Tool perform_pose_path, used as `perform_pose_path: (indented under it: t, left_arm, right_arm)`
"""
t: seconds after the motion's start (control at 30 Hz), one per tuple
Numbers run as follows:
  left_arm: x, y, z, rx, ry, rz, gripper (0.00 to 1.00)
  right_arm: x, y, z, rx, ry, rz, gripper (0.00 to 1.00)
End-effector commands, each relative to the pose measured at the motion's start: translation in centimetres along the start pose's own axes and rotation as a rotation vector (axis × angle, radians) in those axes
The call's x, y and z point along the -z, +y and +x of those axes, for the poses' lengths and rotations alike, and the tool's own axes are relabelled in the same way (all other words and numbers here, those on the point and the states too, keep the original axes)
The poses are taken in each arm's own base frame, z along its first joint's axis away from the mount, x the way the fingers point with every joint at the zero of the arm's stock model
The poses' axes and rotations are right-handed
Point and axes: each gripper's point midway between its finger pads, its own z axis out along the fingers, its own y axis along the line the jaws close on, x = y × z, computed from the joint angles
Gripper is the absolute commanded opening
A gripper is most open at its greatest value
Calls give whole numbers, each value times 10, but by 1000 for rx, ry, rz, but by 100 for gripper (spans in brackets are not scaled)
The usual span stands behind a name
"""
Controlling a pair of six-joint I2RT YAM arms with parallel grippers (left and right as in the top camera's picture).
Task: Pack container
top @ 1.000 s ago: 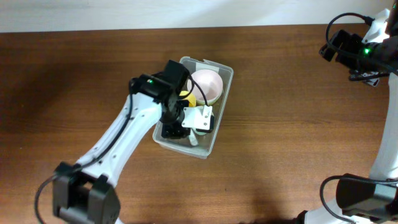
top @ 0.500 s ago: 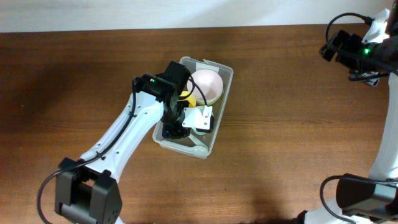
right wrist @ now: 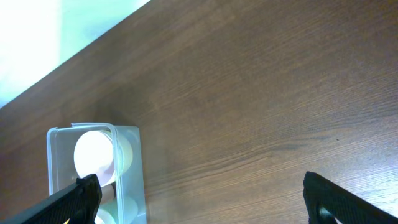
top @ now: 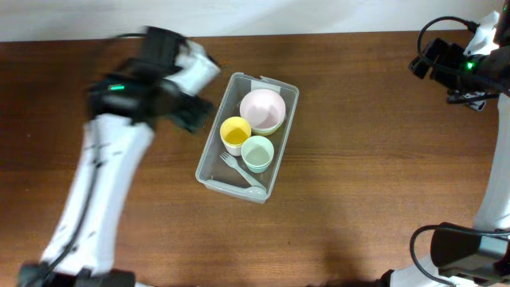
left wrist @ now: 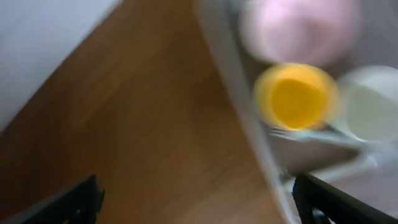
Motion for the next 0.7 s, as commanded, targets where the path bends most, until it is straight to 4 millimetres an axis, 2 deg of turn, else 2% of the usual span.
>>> perform_pose_path:
  t: [0.0,0.13,0.27,0.67]
  left_arm:
    - [38,62,23,480,-53,-134,100]
    - [51,87,43,591,-78,-99,100]
    - [53,104,61,645,-53,-129,100]
    - [53,110,58,648,-76,-143,100]
  right_arm:
    - [0,-1,-1,-8,-1,1,99]
    - [0,-1,-1,-8,-1,1,99]
    - [0,-1,-1,-8,-1,1,99]
    - [0,-1,-1,-8,-1,1,99]
